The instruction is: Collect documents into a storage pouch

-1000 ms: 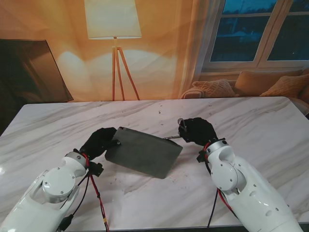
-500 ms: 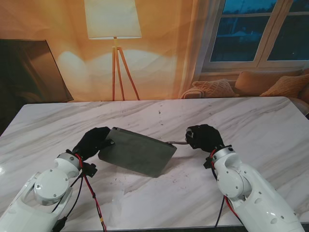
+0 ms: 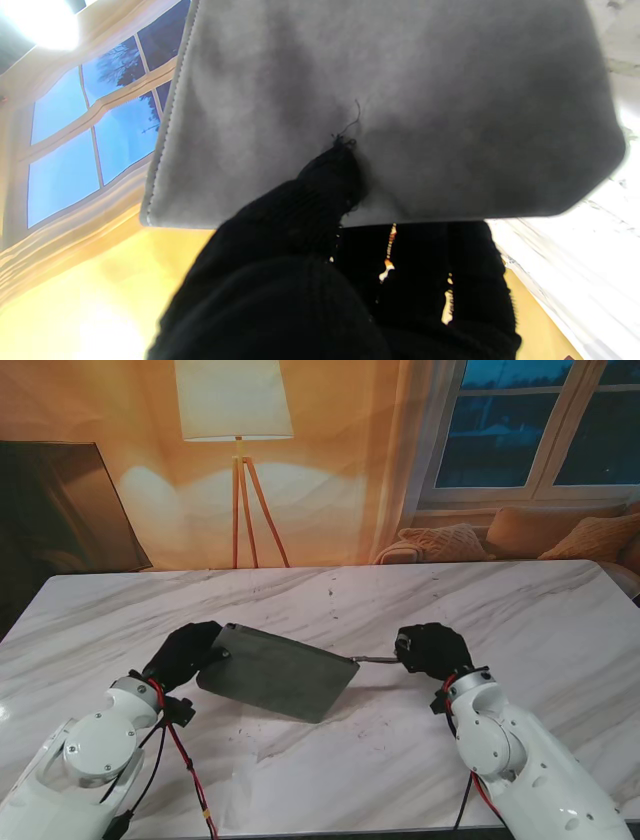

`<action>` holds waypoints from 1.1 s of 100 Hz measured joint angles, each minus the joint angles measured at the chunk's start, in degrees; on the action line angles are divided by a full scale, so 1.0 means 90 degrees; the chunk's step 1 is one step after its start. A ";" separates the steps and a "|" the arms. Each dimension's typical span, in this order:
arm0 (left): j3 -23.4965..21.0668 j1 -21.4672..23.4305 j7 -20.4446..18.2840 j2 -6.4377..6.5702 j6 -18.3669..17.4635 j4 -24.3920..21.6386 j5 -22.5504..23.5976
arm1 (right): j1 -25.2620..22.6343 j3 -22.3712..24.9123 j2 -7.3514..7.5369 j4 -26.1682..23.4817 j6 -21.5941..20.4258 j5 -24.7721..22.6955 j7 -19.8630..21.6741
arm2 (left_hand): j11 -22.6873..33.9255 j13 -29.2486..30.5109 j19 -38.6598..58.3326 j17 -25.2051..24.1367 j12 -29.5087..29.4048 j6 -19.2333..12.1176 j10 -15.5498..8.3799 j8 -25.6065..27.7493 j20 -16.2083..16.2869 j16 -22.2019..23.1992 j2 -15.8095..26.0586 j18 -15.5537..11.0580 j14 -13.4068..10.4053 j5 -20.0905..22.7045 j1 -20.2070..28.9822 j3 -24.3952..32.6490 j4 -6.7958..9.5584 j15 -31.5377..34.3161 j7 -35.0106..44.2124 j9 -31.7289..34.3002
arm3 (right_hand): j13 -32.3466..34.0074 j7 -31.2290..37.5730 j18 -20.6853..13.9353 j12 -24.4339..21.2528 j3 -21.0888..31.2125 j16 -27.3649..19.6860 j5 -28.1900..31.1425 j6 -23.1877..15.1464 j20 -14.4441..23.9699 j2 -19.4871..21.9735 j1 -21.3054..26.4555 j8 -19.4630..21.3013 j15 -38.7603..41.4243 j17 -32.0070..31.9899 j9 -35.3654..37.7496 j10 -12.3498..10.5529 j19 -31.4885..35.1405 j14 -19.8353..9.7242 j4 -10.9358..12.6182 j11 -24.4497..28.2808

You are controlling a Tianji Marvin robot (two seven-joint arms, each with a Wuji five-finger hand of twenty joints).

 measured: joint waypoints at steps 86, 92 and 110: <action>0.0836 -0.0630 0.0282 -0.0113 0.0115 0.0492 -0.0741 | 0.0087 -0.0020 -0.0067 0.0021 -0.0225 0.0591 -0.0167 | -0.0067 0.0176 0.0002 0.0073 0.0177 -0.0002 0.0037 0.0165 0.0000 0.0049 -0.0089 0.0036 0.0000 0.0091 -0.0068 0.0302 -0.0028 0.0033 0.0000 0.0162 | -0.3976 -0.2431 0.0180 -0.2881 0.1336 -0.1346 -0.1929 -0.0261 -0.0233 -0.0925 -0.2234 -0.0819 -0.5390 -0.3934 -0.3540 -0.0167 -0.3625 0.0239 0.0731 -0.2899; 0.0878 -0.0671 0.0297 -0.0120 0.0140 0.0514 -0.0741 | 0.0088 -0.0019 -0.0077 -0.0003 -0.0230 0.0649 -0.0160 | -0.0067 0.0176 0.0001 0.0073 0.0177 -0.0002 0.0039 0.0165 0.0000 0.0049 -0.0089 0.0036 0.0000 0.0093 -0.0068 0.0302 -0.0028 0.0034 0.0000 0.0162 | -0.4111 -0.2509 0.0216 -0.2886 0.1273 -0.1400 -0.2003 -0.0254 -0.0262 -0.0925 -0.2238 -0.0818 -0.5537 -0.4043 -0.3730 -0.0199 -0.3761 0.0239 0.0731 -0.2923; 0.1007 -0.0822 0.0444 -0.0179 0.0212 0.0620 -0.0986 | 0.0111 -0.0034 -0.0099 -0.0022 -0.0254 0.0767 -0.0152 | -0.0035 0.0252 0.0014 0.0177 0.0177 -0.0002 0.0057 0.0165 0.0000 0.0067 -0.0090 0.0056 0.0000 0.0094 -0.0068 0.0347 -0.0028 0.0089 0.0000 0.0163 | -0.4118 -0.2492 0.0220 -0.2893 0.1193 -0.1409 -0.1999 -0.0240 -0.0305 -0.0925 -0.2309 -0.0818 -0.5579 -0.4158 -0.3798 -0.0218 -0.3947 0.0239 0.0731 -0.2955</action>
